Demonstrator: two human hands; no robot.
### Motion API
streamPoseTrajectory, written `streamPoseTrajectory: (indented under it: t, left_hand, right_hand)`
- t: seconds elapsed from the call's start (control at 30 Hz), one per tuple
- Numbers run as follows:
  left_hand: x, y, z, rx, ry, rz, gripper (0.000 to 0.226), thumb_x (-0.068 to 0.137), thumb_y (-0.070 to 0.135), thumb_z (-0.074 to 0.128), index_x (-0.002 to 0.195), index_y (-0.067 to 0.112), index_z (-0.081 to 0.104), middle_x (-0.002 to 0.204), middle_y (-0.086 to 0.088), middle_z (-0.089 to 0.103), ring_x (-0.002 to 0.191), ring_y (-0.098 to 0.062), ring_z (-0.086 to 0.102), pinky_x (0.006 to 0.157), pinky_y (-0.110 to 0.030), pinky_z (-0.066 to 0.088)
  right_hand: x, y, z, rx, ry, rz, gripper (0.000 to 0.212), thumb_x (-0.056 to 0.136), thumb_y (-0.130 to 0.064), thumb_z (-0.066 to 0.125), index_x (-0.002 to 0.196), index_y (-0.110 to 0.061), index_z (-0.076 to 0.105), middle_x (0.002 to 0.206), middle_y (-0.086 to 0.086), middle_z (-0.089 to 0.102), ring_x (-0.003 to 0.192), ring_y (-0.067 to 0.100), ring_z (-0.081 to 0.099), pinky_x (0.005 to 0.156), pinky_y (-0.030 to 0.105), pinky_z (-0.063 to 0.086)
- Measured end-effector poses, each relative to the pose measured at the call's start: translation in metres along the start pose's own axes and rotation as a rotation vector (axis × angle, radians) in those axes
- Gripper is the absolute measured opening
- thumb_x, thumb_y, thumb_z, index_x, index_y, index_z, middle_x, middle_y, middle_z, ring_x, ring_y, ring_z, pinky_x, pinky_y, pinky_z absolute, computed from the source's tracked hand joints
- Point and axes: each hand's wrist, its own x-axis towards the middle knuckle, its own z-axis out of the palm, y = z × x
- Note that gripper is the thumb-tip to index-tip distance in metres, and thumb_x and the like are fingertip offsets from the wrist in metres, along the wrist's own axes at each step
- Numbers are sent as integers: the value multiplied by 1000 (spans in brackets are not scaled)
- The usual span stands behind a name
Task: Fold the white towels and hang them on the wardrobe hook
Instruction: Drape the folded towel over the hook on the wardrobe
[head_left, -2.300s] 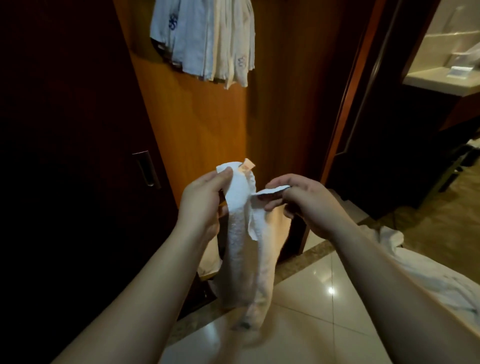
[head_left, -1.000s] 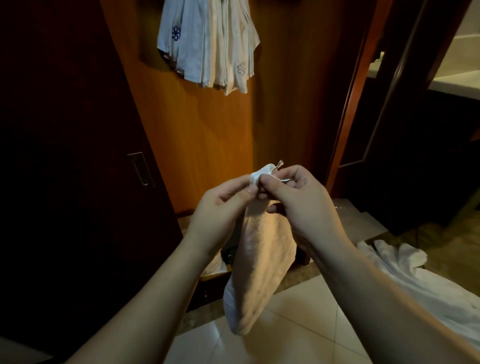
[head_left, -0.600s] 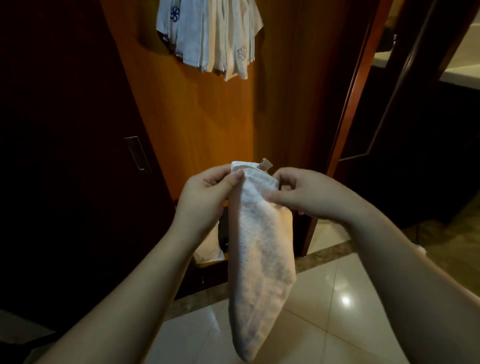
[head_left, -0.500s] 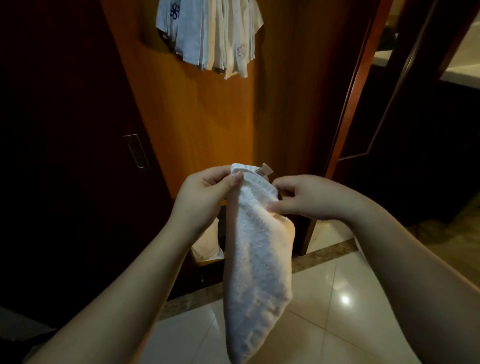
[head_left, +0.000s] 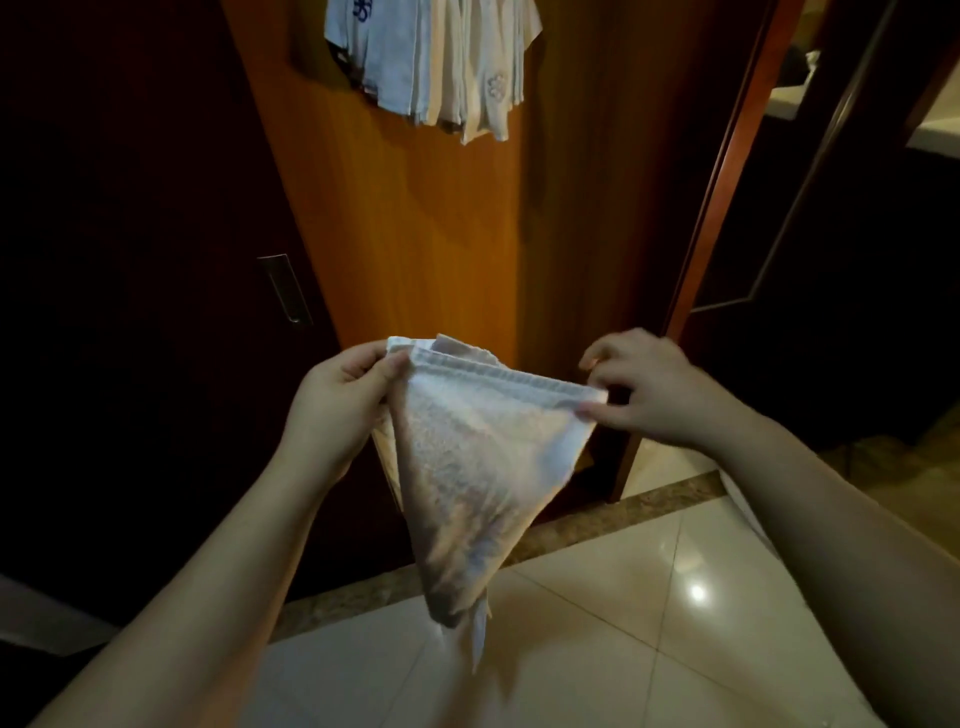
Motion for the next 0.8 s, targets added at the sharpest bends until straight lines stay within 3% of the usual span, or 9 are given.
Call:
streamPoseTrajectory:
  t: [0.07,0.2,0.3,0.4,0.5,0.57,0.7,0.8]
  left_hand:
    - [3,-10,-7,-13,28,-47,19,100,21,57,106,21,75,100,1,77,97,-16,72,85,-33,57]
    - [5,-23,-18,-46,77,-102,20,101,20,54,107,19,73,99,0,77,99,-19,72,77,-22,53]
    - [5,-21,-27,-67,83,-63,23,102,18,52,111,15,73,104,-5,76,102,-22,71,89,-35,54]
    - [3,-12,-26,-8,12,-25,21,102,17,54,108,15,74,103,-5,76,101,-23,72,92,-39,55]
    - [3,-5,-19,29,13,-37,21,101,20,55,104,17,75,98,-5,77,97,-24,72,92,-44,56]
    - [2,-1,-17,60,44,-35,20,101,20,55,105,17,75,96,-2,77,94,-20,73,90,-41,57]
    - [-4,1,-18,223,86,0,24,101,29,54,114,22,73,95,7,75,88,-3,70,81,-26,55]
    - [-4,-3,-24,228,127,-21,24,101,29,55,114,20,73,93,7,75,90,-8,70,82,-31,56]
  right_hand:
    - [0,3,0,34,190,37,25,85,-57,54,79,-33,56,107,-13,53,105,7,43,89,31,37]
    - [0,7,28,-116,-17,-17,22,96,-45,55,83,-28,61,110,-10,62,103,8,52,85,25,43]
    - [-3,1,33,151,-14,37,25,95,-45,55,78,-28,58,107,-13,61,102,3,55,88,26,49]
    - [9,-30,30,382,-32,108,23,92,-50,60,106,-33,56,118,-13,58,107,3,55,85,20,47]
    - [23,-77,36,631,-186,151,62,91,-50,65,143,-31,39,136,-8,55,119,9,56,99,34,51]
    - [26,-107,50,728,-206,142,77,86,-56,69,149,-36,29,144,-7,50,125,12,54,102,41,51]
    - [22,-151,83,802,-165,200,92,79,-65,70,152,-37,23,151,-9,42,130,13,50,98,33,50]
    - [18,-164,106,698,-130,217,77,81,-64,66,145,-34,35,137,-9,52,114,10,59,90,32,55]
